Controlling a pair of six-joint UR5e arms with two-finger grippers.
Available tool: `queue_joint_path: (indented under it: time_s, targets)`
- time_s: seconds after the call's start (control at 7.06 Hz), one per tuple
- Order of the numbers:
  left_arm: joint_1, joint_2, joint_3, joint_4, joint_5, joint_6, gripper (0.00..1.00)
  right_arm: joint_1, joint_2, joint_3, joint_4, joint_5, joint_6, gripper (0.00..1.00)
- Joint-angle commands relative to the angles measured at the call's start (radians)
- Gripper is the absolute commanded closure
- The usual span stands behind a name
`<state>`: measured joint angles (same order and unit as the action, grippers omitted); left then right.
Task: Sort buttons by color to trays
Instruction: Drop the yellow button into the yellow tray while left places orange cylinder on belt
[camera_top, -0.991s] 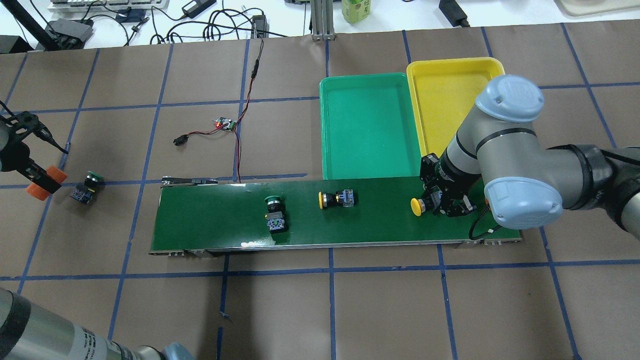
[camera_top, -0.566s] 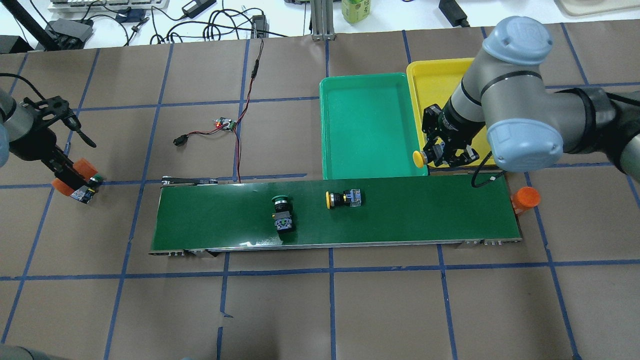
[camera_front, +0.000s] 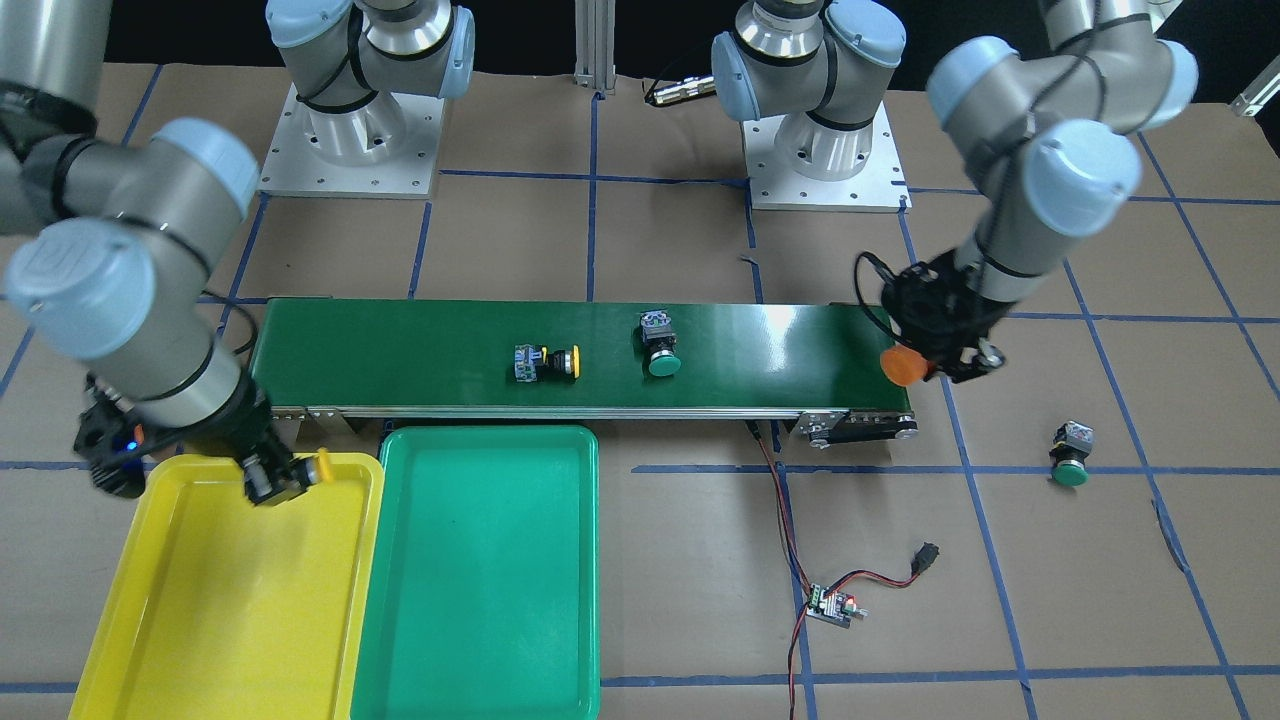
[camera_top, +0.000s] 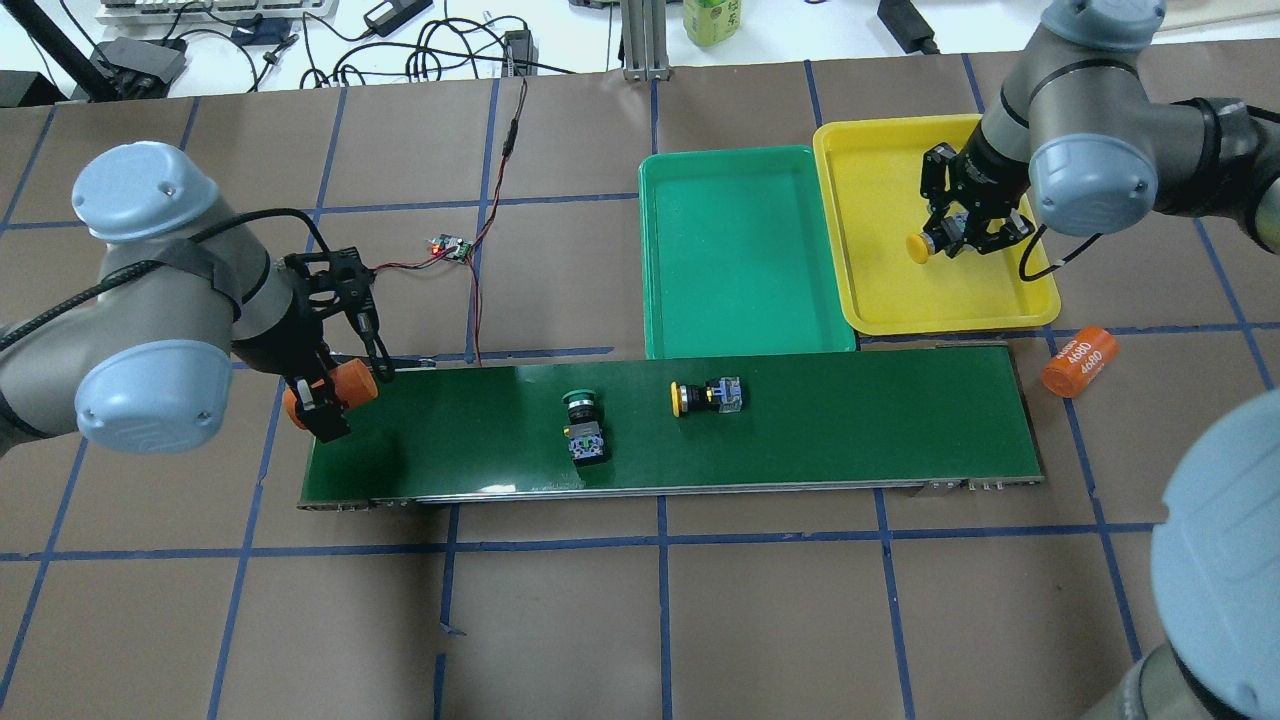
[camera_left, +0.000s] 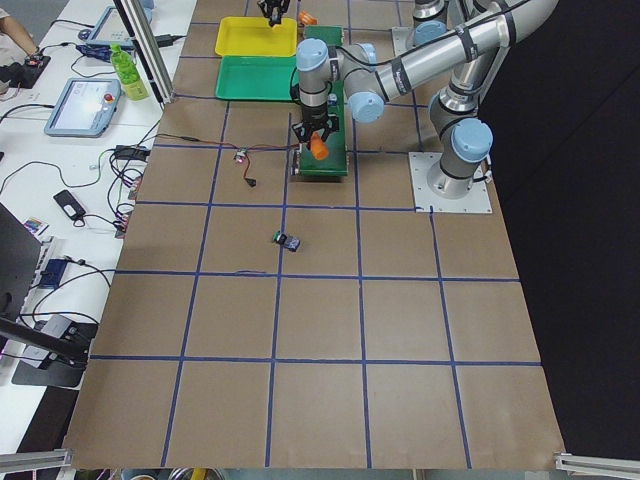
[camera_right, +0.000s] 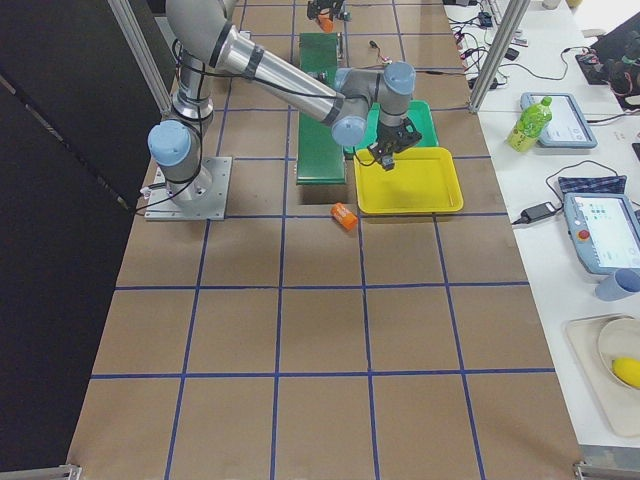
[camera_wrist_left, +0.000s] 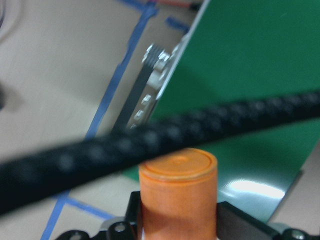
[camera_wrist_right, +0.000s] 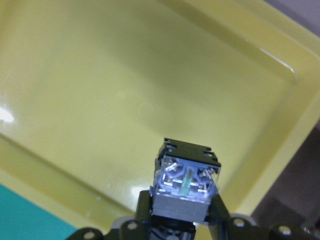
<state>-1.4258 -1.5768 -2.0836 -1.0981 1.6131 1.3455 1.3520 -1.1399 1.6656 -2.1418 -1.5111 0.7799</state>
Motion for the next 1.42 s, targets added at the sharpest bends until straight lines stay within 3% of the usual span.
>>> queue_joint_path:
  time_s: [0.0, 0.14, 0.28, 0.71, 0.85, 0.99, 1.27]
  targets:
    - [-0.091, 0.011, -0.076, 0.132, 0.002, 0.015, 1.00, -0.045, 0.058, -0.003, -0.046, -0.001, -0.044, 0.01]
    - [-0.107, 0.006, -0.090, 0.150, 0.004, 0.009, 0.78, -0.045, 0.048, 0.003, -0.040, 0.000, -0.041, 0.00]
    - [-0.107, 0.008, -0.092, 0.155, 0.002, -0.009, 0.01, -0.045, 0.020, -0.001, -0.035, 0.003, -0.044, 0.00]
    - [-0.075, 0.035, -0.026, 0.127, -0.005, -0.091, 0.00, 0.031, -0.180, 0.020, 0.112, -0.012, -0.038, 0.00]
    - [0.012, 0.014, 0.011, 0.117, -0.007, -0.094, 0.00, 0.054, -0.264, 0.037, 0.249, -0.018, -0.024, 0.00]
    - [0.144, -0.024, 0.054, 0.112, -0.022, -0.162, 0.00, 0.085, -0.350, 0.060, 0.297, -0.041, -0.016, 0.00]
    - [0.359, -0.156, 0.161, 0.109, -0.064, -0.175, 0.00, 0.173, -0.432, 0.178, 0.299, -0.031, 0.073, 0.00]
